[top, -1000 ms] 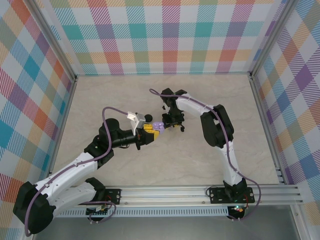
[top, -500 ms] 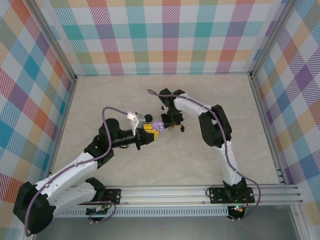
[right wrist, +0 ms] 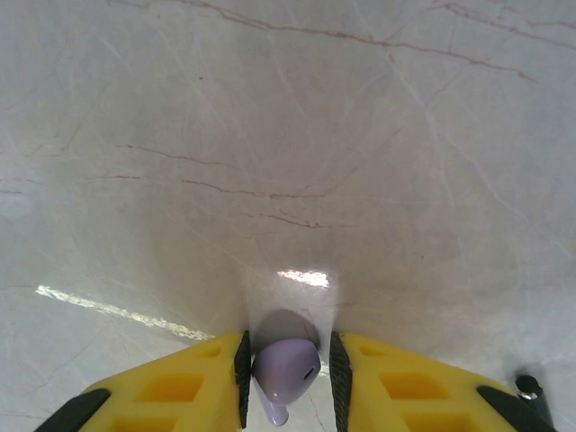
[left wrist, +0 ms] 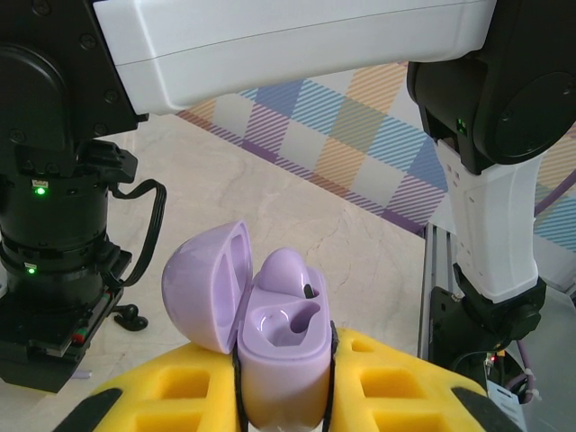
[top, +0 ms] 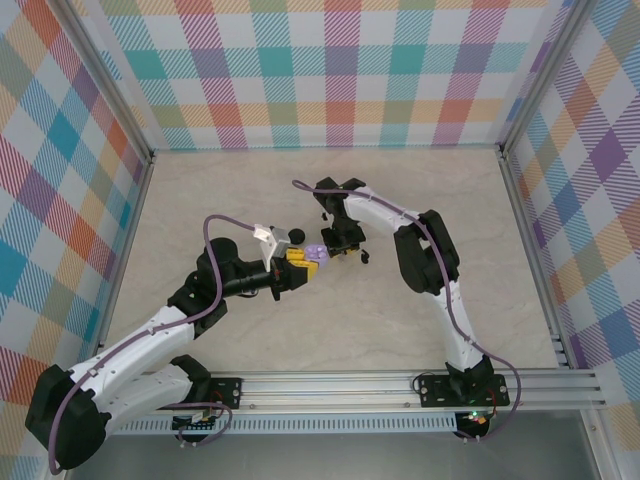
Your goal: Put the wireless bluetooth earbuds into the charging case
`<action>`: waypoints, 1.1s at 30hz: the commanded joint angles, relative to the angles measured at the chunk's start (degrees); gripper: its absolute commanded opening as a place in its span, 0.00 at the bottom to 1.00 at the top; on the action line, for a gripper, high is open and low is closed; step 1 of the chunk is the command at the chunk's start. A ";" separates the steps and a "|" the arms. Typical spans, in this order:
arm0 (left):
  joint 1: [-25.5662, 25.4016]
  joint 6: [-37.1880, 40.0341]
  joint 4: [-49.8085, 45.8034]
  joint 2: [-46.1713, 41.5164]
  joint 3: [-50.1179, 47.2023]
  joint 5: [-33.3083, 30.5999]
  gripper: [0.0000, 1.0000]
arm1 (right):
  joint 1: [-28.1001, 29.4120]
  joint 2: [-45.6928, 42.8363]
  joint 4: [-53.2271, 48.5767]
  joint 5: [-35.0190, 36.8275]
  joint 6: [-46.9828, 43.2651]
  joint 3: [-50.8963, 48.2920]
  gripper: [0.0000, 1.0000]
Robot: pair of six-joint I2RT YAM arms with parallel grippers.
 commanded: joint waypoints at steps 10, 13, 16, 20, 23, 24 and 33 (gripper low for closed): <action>-0.52 0.98 0.32 -1.36 -0.34 -0.11 0.22 | 0.52 2.18 0.15 -0.04 2.83 0.39 0.26; -0.54 1.06 0.23 -1.32 -0.35 -0.21 0.22 | 0.19 1.30 1.04 -0.55 3.37 -0.49 0.24; -0.54 1.07 0.21 -1.26 -0.34 -0.25 0.22 | -0.47 0.17 2.31 -1.56 4.10 -1.72 0.23; -0.55 0.99 0.14 -0.99 -0.34 -0.38 0.23 | -1.93 -2.51 5.75 -4.38 5.09 -5.27 0.23; -0.54 0.74 0.32 -0.94 -0.43 -0.64 0.23 | -3.48 -5.05 9.36 -6.90 6.20 -8.81 0.22; -0.55 0.63 0.31 -0.84 -0.43 -0.80 0.23 | -4.10 -5.96 10.59 -7.97 6.63 -10.11 0.23; -0.55 0.45 -0.60 -0.04 -0.74 -3.63 0.23 | -9.34 -13.89 22.75 -15.86 11.24 -22.04 0.23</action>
